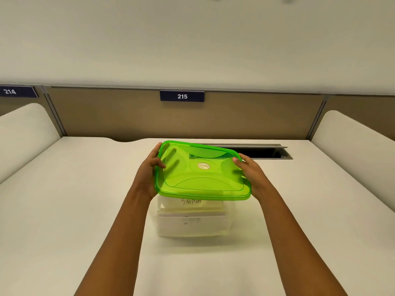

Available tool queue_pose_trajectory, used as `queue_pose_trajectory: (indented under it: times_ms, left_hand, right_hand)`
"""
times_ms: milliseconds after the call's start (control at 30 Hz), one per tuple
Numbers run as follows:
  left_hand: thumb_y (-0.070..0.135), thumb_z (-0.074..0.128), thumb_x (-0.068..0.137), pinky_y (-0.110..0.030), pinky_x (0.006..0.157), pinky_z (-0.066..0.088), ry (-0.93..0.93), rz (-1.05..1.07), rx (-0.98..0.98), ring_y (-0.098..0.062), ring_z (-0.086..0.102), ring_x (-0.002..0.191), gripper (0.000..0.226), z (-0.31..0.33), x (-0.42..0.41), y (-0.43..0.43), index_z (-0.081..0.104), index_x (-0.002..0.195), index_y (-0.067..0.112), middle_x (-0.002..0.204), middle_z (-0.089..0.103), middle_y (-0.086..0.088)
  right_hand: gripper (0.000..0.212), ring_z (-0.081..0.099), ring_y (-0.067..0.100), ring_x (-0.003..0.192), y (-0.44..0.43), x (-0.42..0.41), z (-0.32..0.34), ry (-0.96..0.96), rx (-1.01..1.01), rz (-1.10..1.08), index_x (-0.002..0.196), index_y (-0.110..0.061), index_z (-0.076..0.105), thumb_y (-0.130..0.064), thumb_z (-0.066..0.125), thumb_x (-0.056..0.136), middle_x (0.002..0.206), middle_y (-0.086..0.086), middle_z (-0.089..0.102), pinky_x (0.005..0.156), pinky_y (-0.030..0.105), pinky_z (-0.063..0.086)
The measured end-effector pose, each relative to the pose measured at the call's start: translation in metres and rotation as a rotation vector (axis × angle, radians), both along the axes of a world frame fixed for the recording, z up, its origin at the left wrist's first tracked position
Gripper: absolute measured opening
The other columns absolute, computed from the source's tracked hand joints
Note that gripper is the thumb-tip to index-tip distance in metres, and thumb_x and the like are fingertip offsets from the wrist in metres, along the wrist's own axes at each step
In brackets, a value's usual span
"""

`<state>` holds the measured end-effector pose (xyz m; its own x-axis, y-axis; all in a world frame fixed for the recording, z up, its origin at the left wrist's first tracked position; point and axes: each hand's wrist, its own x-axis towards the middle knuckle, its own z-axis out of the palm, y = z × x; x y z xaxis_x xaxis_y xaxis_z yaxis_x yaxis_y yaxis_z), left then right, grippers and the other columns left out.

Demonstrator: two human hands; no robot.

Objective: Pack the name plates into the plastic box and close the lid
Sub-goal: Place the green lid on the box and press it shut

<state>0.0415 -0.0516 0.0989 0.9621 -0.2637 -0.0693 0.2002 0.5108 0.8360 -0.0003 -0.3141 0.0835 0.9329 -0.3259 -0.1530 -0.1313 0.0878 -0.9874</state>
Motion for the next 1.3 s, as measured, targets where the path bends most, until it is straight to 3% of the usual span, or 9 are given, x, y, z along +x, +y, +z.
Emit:
queue_pose_trajectory:
  times_ms: [100,200,300,367,467,567,767,1067,1300]
  left_hand:
    - [-0.001,0.041,0.064,-0.030,0.079,0.050,0.003,0.034,0.112,-0.020,0.053,0.104,0.079,-0.012,0.002,0.012,0.043,0.141,0.014,0.124,0.053,-0.006]
    - [-0.006,0.043,0.080,-0.032,0.090,0.045,0.015,0.161,0.220,-0.021,0.051,0.112,0.062,-0.021,0.002,0.016,0.047,0.140,0.011,0.136,0.053,-0.009]
    - [-0.005,0.047,0.089,-0.030,0.094,0.041,0.003,0.253,0.343,-0.019,0.051,0.112,0.051,-0.028,-0.005,0.016,0.048,0.139,0.007,0.141,0.052,-0.009]
    - [0.000,0.052,0.091,-0.030,0.097,0.041,-0.003,0.264,0.393,-0.021,0.052,0.117,0.049,-0.037,-0.009,0.017,0.048,0.139,0.007,0.142,0.051,-0.009]
    - [0.005,0.054,0.092,-0.033,0.102,0.040,-0.002,0.273,0.441,-0.026,0.050,0.128,0.047,-0.048,-0.015,0.016,0.047,0.139,0.008,0.143,0.050,-0.010]
    - [0.008,0.055,0.093,-0.037,0.108,0.040,-0.026,0.289,0.512,-0.026,0.049,0.130,0.046,-0.056,-0.021,0.013,0.049,0.138,0.010,0.142,0.051,-0.009]
    - [0.005,0.055,0.091,-0.043,0.112,0.037,-0.066,0.301,0.639,-0.026,0.048,0.130,0.046,-0.059,-0.024,0.016,0.051,0.136,0.012,0.143,0.050,-0.009]
    - [0.006,0.052,0.092,-0.035,0.108,0.036,-0.052,0.317,0.715,-0.026,0.048,0.131,0.045,-0.061,-0.023,0.020,0.051,0.137,0.010,0.142,0.051,-0.010]
    - [0.013,0.053,0.093,-0.037,0.109,0.037,-0.038,0.343,0.763,-0.028,0.052,0.126,0.039,-0.057,-0.016,0.018,0.058,0.131,0.010,0.135,0.059,-0.011]
  right_hand:
    - [0.043,0.051,0.010,0.071,0.014,0.001,-0.011,0.041,-0.090,-0.067,0.135,-0.014,0.048,-0.024,0.055,0.094,0.117,0.006,0.057,0.062,0.024,0.038]
    - [0.043,0.053,0.016,0.076,0.024,0.001,-0.025,0.056,-0.147,-0.088,0.135,-0.010,0.050,-0.020,0.055,0.094,0.115,0.008,0.057,0.061,0.026,0.041]
    - [0.045,0.057,0.027,0.104,0.031,-0.003,-0.036,0.092,-0.224,-0.109,0.135,-0.009,0.051,-0.021,0.059,0.092,0.130,0.012,0.058,0.086,0.036,0.049]
    - [0.049,0.053,0.031,0.121,0.035,-0.005,-0.042,0.114,-0.273,-0.123,0.136,-0.009,0.050,-0.024,0.060,0.091,0.138,0.013,0.054,0.105,0.045,0.044]
    - [0.047,0.049,0.031,0.128,0.039,-0.012,-0.040,0.102,-0.333,-0.151,0.136,-0.006,0.049,-0.022,0.058,0.092,0.140,0.014,0.052,0.111,0.043,0.038]
    - [0.046,0.047,0.031,0.130,0.037,-0.017,-0.044,0.106,-0.385,-0.176,0.136,-0.005,0.050,-0.022,0.057,0.093,0.140,0.013,0.052,0.109,0.037,0.037]
    - [0.043,0.047,0.032,0.130,0.036,-0.016,-0.057,0.132,-0.463,-0.183,0.132,-0.008,0.055,-0.024,0.058,0.092,0.138,0.012,0.055,0.111,0.043,0.036]
    - [0.037,0.051,0.032,0.123,0.037,-0.006,-0.059,0.151,-0.538,-0.192,0.126,-0.008,0.059,-0.025,0.057,0.093,0.130,0.015,0.058,0.108,0.041,0.038]
    - [0.031,0.056,0.033,0.117,0.037,0.008,-0.055,0.180,-0.538,-0.249,0.116,-0.005,0.064,-0.023,0.052,0.094,0.124,0.016,0.063,0.099,0.037,0.043]
